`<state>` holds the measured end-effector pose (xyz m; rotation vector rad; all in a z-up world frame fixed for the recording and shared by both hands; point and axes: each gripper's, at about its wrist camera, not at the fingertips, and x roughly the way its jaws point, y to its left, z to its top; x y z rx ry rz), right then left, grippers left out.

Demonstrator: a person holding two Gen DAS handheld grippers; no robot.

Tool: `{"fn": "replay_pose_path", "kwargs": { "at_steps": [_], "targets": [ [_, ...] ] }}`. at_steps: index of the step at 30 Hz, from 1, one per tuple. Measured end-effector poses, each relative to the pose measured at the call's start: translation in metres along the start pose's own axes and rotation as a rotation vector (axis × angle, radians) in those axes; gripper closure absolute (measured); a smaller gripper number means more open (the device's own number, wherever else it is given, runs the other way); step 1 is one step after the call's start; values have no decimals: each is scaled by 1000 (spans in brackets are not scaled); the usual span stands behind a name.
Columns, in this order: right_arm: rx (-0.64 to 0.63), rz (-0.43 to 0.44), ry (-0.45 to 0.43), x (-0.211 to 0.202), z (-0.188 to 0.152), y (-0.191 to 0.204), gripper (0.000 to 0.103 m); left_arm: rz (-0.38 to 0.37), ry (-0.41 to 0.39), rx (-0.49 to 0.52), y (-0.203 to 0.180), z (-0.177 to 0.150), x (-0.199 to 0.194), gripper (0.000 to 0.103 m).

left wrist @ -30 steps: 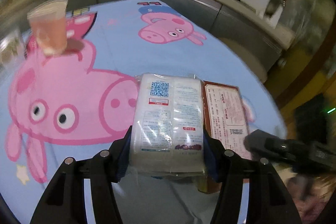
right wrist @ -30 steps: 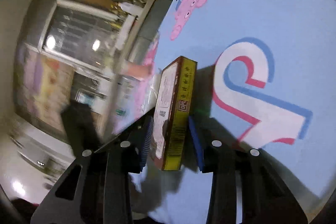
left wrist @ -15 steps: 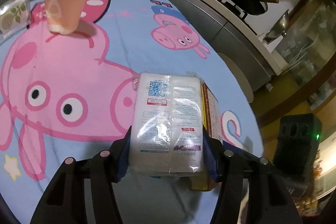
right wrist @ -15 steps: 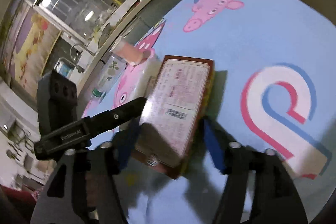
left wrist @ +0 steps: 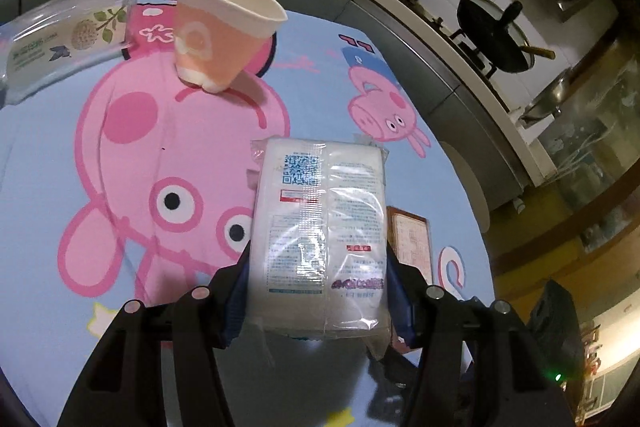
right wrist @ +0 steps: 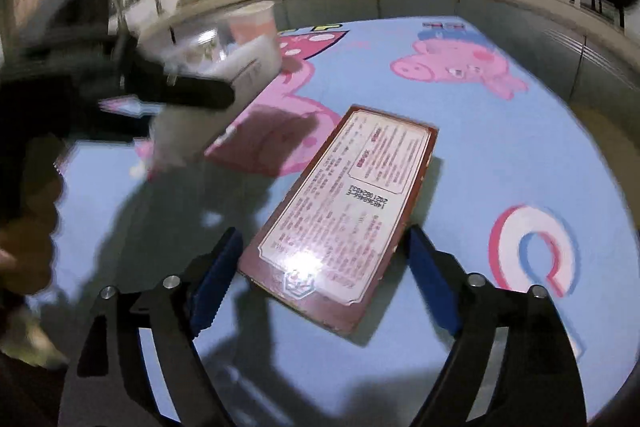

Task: Collect trash
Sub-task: 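Carry the tissue pack and card box with both tools toward the white bin, then open both tools over the white bin to drop the pack and box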

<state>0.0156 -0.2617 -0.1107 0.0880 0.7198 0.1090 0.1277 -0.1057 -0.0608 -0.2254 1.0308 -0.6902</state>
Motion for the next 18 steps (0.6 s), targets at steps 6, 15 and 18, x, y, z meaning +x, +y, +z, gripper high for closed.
{"fn": "replay_pose_path", "kwargs": {
  "at_steps": [6,15,18],
  "targets": [
    [94,-23,-43,-17,1,-39,42,-8,35,88,-31,8,17,44],
    [309,-134,-137,-42,11,-147,44,-69,121,260,-125,40,84,44],
    [373,-183,-148,-46,14,-186,44,-94,159,329,-165,51,117,45]
  ]
}}
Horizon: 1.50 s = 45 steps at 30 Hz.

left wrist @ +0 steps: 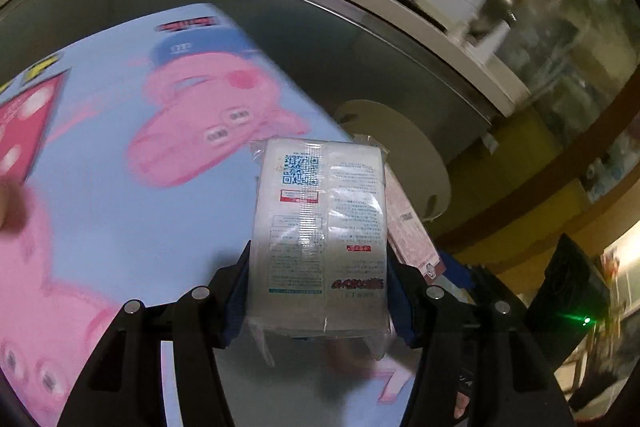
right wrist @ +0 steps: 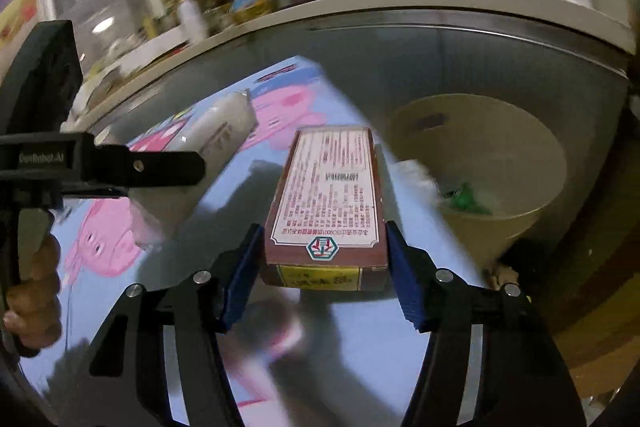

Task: Collect trash
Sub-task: 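Open both tools over the white bin to drop the pack and box, then move both tools back over the bottle and cup on the table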

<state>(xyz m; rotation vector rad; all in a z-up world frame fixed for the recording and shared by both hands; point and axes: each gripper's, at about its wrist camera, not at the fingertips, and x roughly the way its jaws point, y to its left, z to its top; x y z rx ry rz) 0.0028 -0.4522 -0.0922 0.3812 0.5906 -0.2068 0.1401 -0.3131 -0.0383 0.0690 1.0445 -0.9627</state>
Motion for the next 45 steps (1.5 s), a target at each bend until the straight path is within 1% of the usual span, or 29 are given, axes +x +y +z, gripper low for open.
{"fn": "replay_pose_path", "kwargs": {
  "at_steps": [2,4,8,10,11,12,13,14,16,18,20,23,25,29,31,35,39,42,45],
  "targets": [
    [39,-49,-2,5,12,-26,45,-9,34,42,-20,17,27,45],
    [90,-68,1,10,20,-50,45,-12,62,71,-35,28,49,45],
    [156,-134,-4,20,36,-90,44,-3,98,112,-58,45,84,44],
    [182,-151,13,29,43,-105,42,8,103,126,-67,55,99,43],
    [214,-155,35,36,47,-115,42,17,107,133,-72,60,108,40],
    [238,-155,39,37,48,-120,37,33,116,142,-77,65,118,37],
    [265,-154,27,36,49,-125,35,45,119,149,-80,67,123,26],
    [277,-158,2,31,48,-127,34,52,117,156,-84,70,127,22],
    [277,-160,-38,23,45,-126,34,72,100,168,-90,72,128,22],
    [289,-149,-74,13,38,-125,34,59,89,156,-87,72,122,22],
    [296,-143,-100,2,30,-121,35,63,72,132,-79,67,109,22],
    [304,-106,-106,-6,18,-109,42,62,43,92,-63,56,90,24],
    [289,-73,-97,-9,11,-95,50,64,22,62,-49,40,72,25],
    [244,-12,-96,-9,10,-67,54,105,-13,42,-25,5,33,27],
    [206,32,-82,-5,11,-45,55,124,-36,41,-11,-12,9,27],
    [127,104,-44,3,11,0,55,193,-81,19,26,-47,-37,27],
    [44,205,38,18,4,56,54,273,-113,-39,68,-76,-80,27],
    [-15,245,95,26,-6,94,53,371,-137,-75,106,-96,-114,26],
    [-65,276,135,31,-17,128,52,485,-157,-126,154,-111,-154,26]
  ]
}}
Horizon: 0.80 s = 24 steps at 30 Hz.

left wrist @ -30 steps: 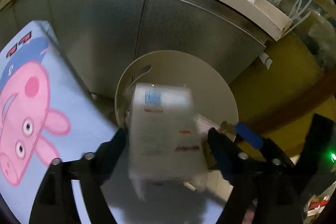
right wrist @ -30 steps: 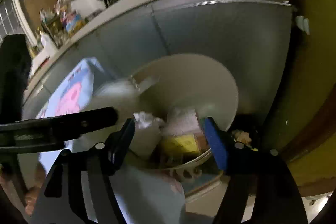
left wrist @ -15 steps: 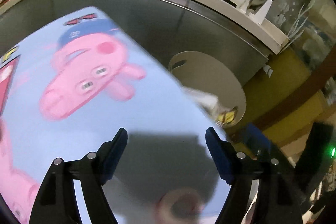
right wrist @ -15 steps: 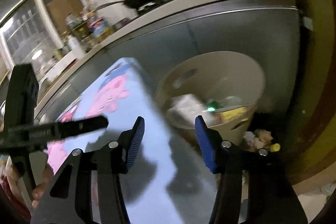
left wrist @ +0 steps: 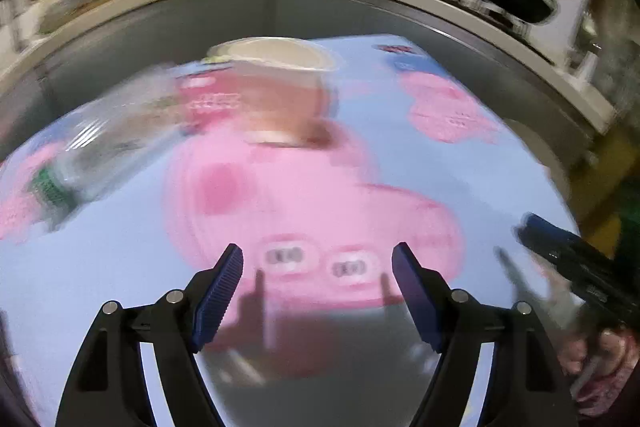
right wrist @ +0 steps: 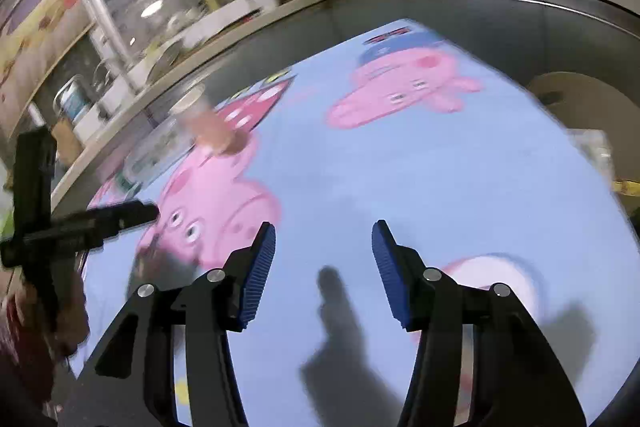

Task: Collect trash
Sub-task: 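Move both tools back over the bottle and cup on the table, then grasp the clear plastic bottle with the left tool while the right grasps the paper cup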

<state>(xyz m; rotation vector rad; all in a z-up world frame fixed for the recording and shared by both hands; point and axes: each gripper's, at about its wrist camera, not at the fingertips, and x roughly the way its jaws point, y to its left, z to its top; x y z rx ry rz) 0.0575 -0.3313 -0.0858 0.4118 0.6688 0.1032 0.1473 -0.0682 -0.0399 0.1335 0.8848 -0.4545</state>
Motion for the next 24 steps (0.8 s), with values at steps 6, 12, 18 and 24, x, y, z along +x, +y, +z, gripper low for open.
{"fn": "replay_pose_path", "kwargs": {
  "at_steps": [6,12,18,24],
  "targets": [
    [-90,73,73,32,0,52,38,196,-40,33,89,20,-19,13],
    [-172,96,65,62,39,85,28,273,-4,221,125,70,9,4],
    [-308,83,39,102,86,120,26,239,93,371,125,90,54,4],
    [-368,112,47,139,115,140,26,215,164,432,122,87,80,4]
  ]
}}
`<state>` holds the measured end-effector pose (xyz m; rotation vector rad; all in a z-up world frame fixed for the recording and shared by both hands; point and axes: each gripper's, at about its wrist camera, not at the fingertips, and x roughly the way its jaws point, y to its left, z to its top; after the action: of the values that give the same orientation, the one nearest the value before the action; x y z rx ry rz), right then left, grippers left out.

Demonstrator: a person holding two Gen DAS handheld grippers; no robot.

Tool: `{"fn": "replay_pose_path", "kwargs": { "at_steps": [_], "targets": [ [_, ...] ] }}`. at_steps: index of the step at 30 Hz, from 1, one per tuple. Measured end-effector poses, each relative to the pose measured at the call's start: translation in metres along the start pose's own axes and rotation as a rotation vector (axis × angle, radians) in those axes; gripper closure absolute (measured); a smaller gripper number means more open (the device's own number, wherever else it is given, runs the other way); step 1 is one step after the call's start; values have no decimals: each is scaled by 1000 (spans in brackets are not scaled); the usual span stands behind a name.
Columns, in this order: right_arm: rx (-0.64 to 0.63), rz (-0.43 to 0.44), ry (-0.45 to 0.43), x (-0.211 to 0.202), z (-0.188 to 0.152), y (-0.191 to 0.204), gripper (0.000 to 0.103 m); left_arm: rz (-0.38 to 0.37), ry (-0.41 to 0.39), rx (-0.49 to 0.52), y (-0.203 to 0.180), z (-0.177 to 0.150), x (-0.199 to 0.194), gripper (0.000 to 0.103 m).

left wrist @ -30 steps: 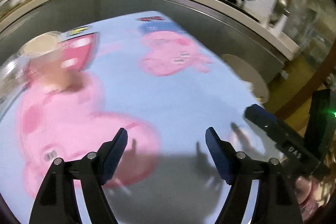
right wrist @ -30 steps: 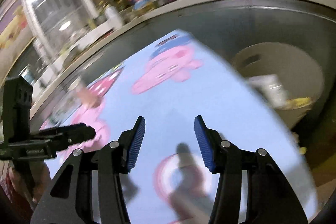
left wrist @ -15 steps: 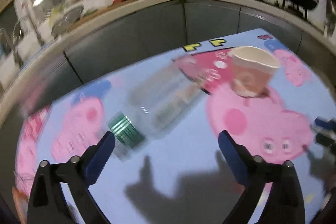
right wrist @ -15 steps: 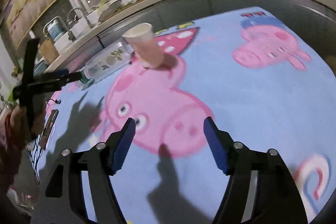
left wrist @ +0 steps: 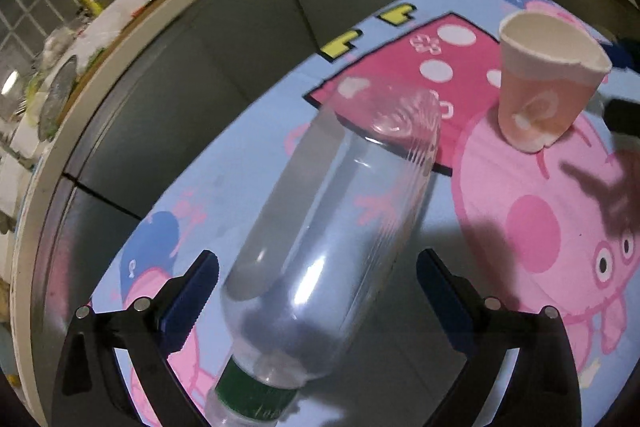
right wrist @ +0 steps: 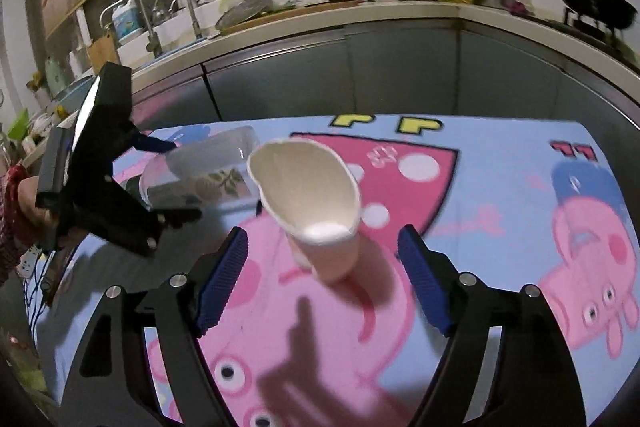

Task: Collect trash
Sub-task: 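Grasp the clear plastic bottle with the left tool while the right grasps the paper cup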

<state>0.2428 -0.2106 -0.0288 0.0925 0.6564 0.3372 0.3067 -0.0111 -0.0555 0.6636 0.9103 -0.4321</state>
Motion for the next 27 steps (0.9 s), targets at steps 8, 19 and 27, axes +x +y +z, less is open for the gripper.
{"fn": "replay_pose_path", "kwargs": {
  "at_steps": [8,19,27],
  "targets": [
    [-17,-8,10,-5,-6,16,76,-63,28,-38,-8,-7,-4,31],
    [148,-66,-46,-107,-95,1,76,-362,-16,-244,-97,-44,-60,37],
    [233,-180,-83,-176,-163,-26,75,-411,-78,-338,-176,-73,-105,38]
  ]
}}
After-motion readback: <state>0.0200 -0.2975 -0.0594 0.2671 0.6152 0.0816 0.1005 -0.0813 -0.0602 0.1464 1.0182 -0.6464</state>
